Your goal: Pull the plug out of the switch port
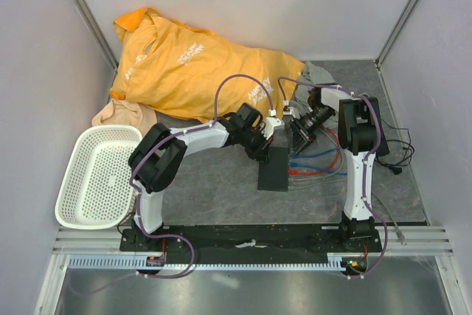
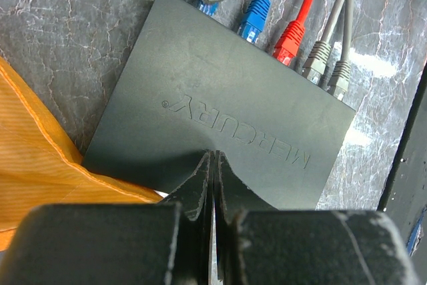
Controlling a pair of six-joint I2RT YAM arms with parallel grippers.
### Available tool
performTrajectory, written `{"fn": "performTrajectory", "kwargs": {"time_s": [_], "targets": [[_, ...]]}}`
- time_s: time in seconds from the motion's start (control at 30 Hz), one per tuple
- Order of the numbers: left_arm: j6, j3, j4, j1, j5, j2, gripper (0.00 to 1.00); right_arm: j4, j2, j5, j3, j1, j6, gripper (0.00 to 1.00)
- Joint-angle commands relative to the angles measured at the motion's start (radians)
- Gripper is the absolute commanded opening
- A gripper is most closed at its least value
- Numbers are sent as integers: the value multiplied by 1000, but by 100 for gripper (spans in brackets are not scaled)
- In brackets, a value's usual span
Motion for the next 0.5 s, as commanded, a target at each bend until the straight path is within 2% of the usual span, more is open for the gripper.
{"fn": "performTrajectory", "kwargs": {"time_s": [0.0,0.47], "targets": [[69,-39,-53,-7,-58,21,1,184,33,193,42,-9,-46,1],[83,-50,-53,-12,-61,14,1,184,37,244,39,-12,-63,0]]}}
